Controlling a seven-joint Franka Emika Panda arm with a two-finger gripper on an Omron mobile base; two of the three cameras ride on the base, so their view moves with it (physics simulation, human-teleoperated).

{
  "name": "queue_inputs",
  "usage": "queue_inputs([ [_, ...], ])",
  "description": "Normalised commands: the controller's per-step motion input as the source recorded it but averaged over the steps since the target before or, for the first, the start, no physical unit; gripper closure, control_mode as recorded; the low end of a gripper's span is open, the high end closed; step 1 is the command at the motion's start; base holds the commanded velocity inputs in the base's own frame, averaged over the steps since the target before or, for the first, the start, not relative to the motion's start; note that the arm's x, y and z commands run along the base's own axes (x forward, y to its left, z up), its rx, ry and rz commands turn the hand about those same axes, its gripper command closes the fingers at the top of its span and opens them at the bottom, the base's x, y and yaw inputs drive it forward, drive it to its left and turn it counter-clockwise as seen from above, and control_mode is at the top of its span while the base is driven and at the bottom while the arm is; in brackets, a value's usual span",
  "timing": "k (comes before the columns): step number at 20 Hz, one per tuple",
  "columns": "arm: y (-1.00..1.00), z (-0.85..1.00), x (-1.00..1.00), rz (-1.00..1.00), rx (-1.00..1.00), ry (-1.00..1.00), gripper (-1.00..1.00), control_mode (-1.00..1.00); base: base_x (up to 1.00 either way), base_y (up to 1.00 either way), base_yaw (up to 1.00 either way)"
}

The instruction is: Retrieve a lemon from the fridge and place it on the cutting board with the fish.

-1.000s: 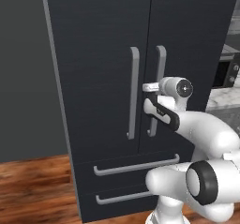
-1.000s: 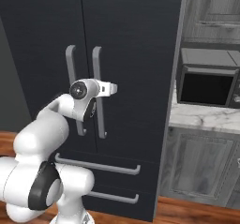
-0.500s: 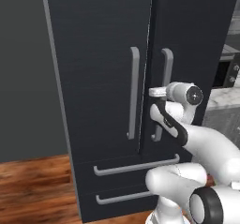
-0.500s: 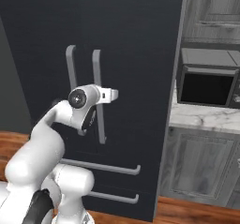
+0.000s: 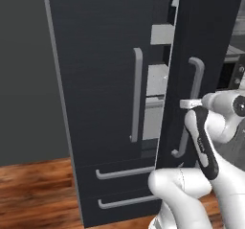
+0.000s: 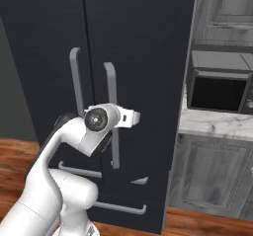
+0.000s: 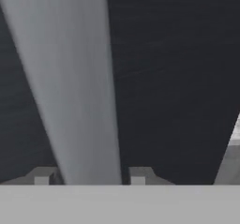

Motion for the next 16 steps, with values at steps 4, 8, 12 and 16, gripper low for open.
queue_inputs([
  [4, -1.0, 0.29, -0.98, 0.01, 0.16, 0.32, 1.0, -1.0, 0.0, 0.0, 0.0],
  [8, -0.96, 0.0, -0.59, 0.02, 0.19, 0.21, 1.0, -1.0, 0.0, 0.0, 0.0],
  [12, -0.74, 0.0, -0.81, 0.0, 0.1, 0.01, -1.0, -1.0, 0.0, 0.0, 0.0],
  [16, -0.14, 0.14, -0.64, 0.0, 0.0, -0.03, -1.0, -1.0, 0.0, 0.0, 0.0],
])
